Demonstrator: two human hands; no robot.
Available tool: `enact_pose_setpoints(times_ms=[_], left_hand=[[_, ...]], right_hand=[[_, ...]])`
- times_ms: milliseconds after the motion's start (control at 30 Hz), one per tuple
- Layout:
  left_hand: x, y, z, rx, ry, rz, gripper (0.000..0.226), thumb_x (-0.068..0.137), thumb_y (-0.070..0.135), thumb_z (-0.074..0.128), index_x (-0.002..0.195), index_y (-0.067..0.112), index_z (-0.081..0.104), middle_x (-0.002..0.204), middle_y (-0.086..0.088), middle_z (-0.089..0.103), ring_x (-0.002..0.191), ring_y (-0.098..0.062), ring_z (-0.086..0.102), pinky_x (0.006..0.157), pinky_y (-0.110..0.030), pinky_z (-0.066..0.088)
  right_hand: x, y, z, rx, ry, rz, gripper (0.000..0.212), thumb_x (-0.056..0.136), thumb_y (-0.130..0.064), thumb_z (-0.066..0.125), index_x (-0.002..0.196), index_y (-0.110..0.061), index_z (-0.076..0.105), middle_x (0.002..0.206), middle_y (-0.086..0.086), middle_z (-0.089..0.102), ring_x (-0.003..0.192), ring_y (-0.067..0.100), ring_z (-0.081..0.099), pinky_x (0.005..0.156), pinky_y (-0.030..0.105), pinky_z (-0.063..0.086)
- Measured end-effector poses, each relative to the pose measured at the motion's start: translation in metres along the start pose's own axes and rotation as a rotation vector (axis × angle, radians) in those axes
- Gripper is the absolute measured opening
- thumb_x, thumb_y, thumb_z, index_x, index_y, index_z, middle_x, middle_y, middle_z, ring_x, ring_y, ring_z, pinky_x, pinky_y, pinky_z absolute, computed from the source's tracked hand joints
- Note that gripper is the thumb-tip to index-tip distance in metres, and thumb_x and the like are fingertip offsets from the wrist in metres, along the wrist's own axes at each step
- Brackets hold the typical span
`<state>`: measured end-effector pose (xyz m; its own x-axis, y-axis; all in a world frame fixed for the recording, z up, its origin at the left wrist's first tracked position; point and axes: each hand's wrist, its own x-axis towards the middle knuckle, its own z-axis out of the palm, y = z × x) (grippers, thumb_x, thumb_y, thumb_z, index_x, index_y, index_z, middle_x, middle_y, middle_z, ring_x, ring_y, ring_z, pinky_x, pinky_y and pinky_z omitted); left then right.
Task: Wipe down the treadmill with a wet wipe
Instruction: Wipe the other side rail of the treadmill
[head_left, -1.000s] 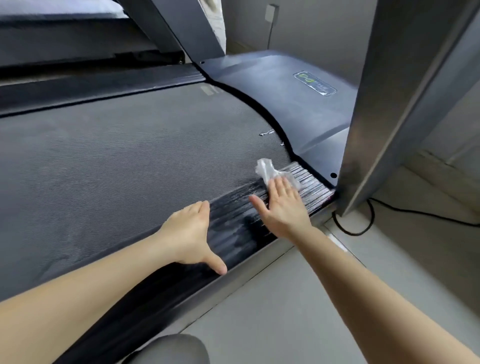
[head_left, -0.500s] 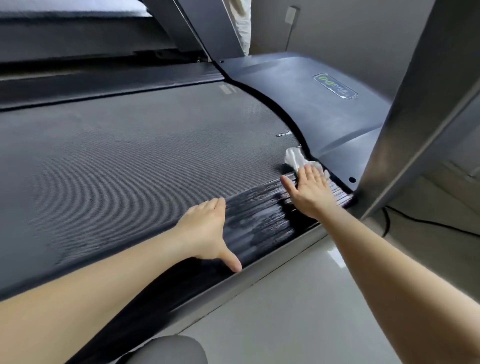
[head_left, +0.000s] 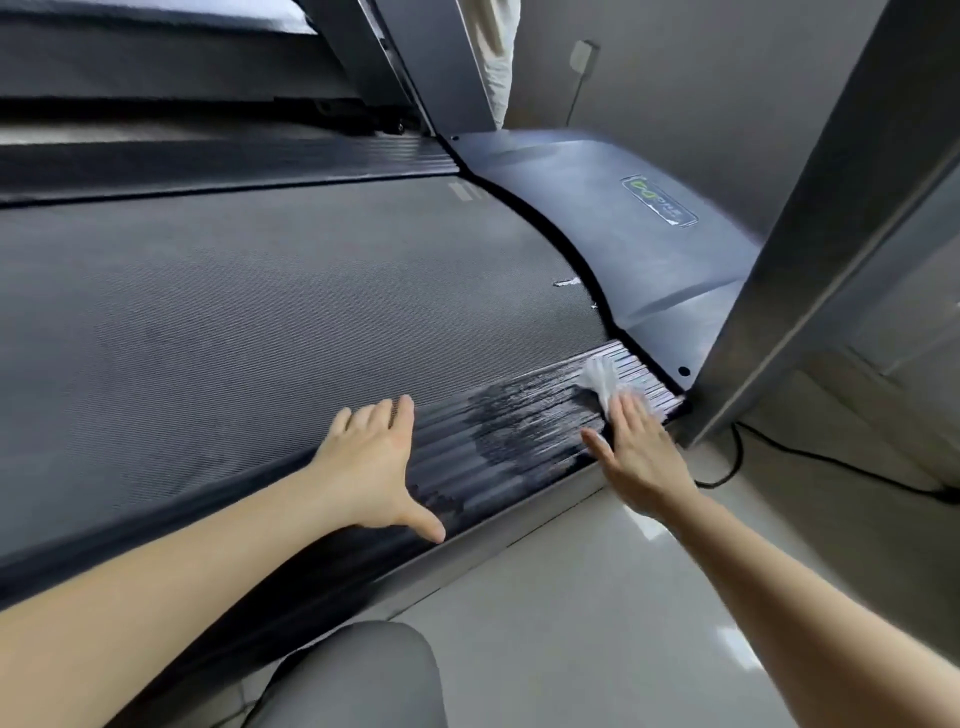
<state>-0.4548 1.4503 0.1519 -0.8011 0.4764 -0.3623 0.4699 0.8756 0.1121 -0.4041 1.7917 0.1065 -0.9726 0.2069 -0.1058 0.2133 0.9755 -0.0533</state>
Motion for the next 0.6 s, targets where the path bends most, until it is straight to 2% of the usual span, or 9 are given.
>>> enact_pose_setpoints(times_ms=[67,133,233,333,400,467,500,600], left_hand=[[-0.005,-0.007,-0.003,0.007,-0.046,-0.025,0.164,0.050,0.098,0.064,0.161,0.006,-0.015,0.170,-0.012,0.012,0.157,-0.029,0.012,0.128,-0.053,0.005],[-0.009,-0.010,-0.002,0.004,-0.072,-0.019,0.164,0.050,0.096,0.066,0.161,0.006,-0.015,0.169,-0.011,0.017,0.156,-0.027,0.016,0.127,-0.054,0.004],[-0.012,-0.009,0.008,0.043,-0.018,-0.006,0.165,0.048,0.096,0.067,0.161,0.005,-0.013,0.166,-0.012,0.021,0.154,-0.029,0.019,0.127,-0.055,0.007],[-0.013,-0.012,0.015,0.021,0.040,-0.008,0.164,0.047,0.098,0.063,0.161,0.003,-0.008,0.167,-0.012,0.019,0.154,-0.029,0.019,0.127,-0.053,0.008],[-0.015,-0.013,0.017,0.006,0.058,-0.002,0.161,0.049,0.097,0.064,0.162,0.003,-0.004,0.168,-0.011,0.017,0.155,-0.028,0.017,0.127,-0.052,0.008],[-0.015,-0.016,0.018,-0.020,0.073,0.003,0.161,0.049,0.096,0.065,0.162,0.003,-0.001,0.168,-0.010,0.018,0.155,-0.028,0.018,0.127,-0.050,0.009],[-0.015,-0.017,0.019,-0.033,0.084,0.007,0.161,0.048,0.097,0.065,0.162,0.003,0.000,0.167,-0.009,0.019,0.154,-0.027,0.019,0.128,-0.049,0.010],[-0.014,-0.019,0.019,-0.070,0.091,0.026,0.162,0.045,0.098,0.065,0.162,0.005,0.002,0.167,-0.007,0.021,0.154,-0.026,0.020,0.128,-0.049,0.010]], right_hand=[[0.002,-0.016,0.008,0.014,0.008,0.129,0.105,0.090,-0.081,-0.004,0.162,-0.005,0.002,0.171,0.015,-0.002,0.158,0.022,-0.010,0.128,0.041,-0.002],[-0.015,-0.052,0.018,0.049,0.042,0.125,0.105,0.090,-0.081,-0.003,0.162,-0.004,-0.003,0.170,0.016,-0.006,0.157,0.022,-0.013,0.128,0.041,-0.004],[-0.066,-0.116,0.023,0.093,0.048,-0.014,0.098,0.095,-0.078,0.006,0.162,-0.008,-0.005,0.169,0.011,-0.015,0.155,0.020,-0.021,0.127,0.038,-0.010],[-0.112,-0.162,0.025,0.082,0.002,-0.242,0.088,0.102,-0.071,0.013,0.162,-0.010,-0.006,0.168,0.006,-0.020,0.153,0.015,-0.026,0.126,0.038,-0.010],[-0.120,-0.161,0.024,0.035,-0.037,-0.390,0.081,0.105,-0.066,0.016,0.163,-0.011,-0.002,0.169,0.004,-0.015,0.154,0.013,-0.024,0.126,0.036,-0.008],[-0.106,-0.139,0.018,-0.017,-0.050,-0.449,0.082,0.103,-0.067,0.015,0.164,-0.013,0.003,0.170,0.004,-0.009,0.155,0.013,-0.020,0.127,0.035,-0.007],[-0.094,-0.122,0.015,-0.027,-0.045,-0.403,0.085,0.101,-0.071,0.010,0.164,-0.014,0.003,0.170,0.004,-0.009,0.155,0.014,-0.020,0.127,0.035,-0.006],[-0.056,-0.067,0.007,-0.022,-0.081,-0.112,0.092,0.094,-0.077,-0.004,0.163,-0.015,-0.007,0.169,0.004,-0.017,0.154,0.014,-0.021,0.128,0.037,-0.007]])
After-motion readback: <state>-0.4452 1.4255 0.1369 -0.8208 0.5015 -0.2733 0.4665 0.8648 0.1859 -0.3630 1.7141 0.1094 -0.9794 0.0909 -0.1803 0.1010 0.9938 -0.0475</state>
